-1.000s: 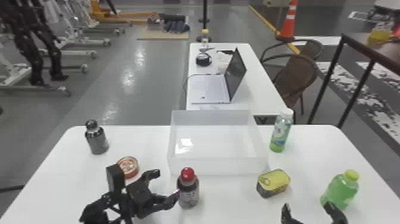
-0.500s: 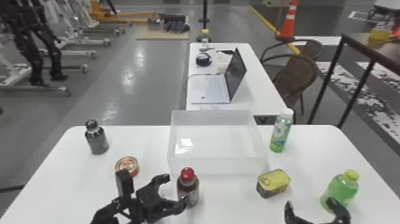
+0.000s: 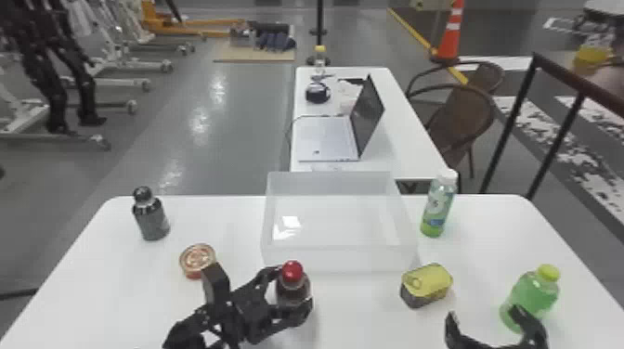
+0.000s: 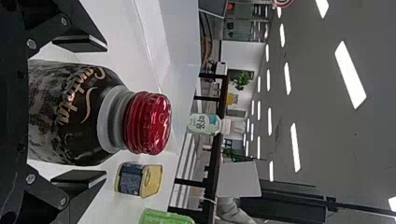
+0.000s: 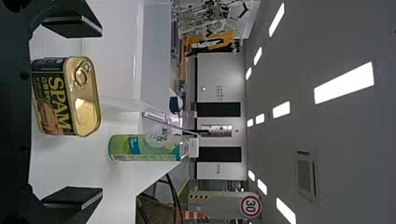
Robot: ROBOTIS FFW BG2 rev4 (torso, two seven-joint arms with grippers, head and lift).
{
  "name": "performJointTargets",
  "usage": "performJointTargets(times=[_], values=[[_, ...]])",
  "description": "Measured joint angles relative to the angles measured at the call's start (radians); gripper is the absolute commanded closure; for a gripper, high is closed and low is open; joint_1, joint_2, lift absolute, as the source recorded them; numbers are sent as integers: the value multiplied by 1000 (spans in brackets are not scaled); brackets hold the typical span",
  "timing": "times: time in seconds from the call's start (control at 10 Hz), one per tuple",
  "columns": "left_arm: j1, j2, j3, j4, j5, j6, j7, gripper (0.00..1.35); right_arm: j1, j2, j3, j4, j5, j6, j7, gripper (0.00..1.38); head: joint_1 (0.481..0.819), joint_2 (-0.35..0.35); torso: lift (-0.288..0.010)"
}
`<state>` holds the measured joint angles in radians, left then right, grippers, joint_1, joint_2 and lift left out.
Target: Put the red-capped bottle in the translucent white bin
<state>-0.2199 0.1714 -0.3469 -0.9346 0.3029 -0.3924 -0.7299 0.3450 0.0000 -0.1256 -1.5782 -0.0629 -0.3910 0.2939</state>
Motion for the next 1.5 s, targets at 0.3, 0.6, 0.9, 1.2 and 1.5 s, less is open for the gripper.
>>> performJointTargets(times=[0.3,0.6,0.9,1.2,1.5], values=[[-5,14,-7,0,-24,-9,12,1027,0,0,0,2,1,-2,2,99,549,0,-100],[47,47,13,-117,-26,63,35,1030,4,0,0,0,3,-2,2,99,549,0,-100],[186,98,124,-402,-74,231,77,1030,15,0,0,-2,6,-2,2,101,549,0,-100],[196,74,222,-525,-86,304,72,1030,24,0,0,-4,10,-1,2,101,549,0,-100],[77,-6,211,-487,-95,294,32,1030,23,0,0,2,11,0,2,101,549,0,-100]])
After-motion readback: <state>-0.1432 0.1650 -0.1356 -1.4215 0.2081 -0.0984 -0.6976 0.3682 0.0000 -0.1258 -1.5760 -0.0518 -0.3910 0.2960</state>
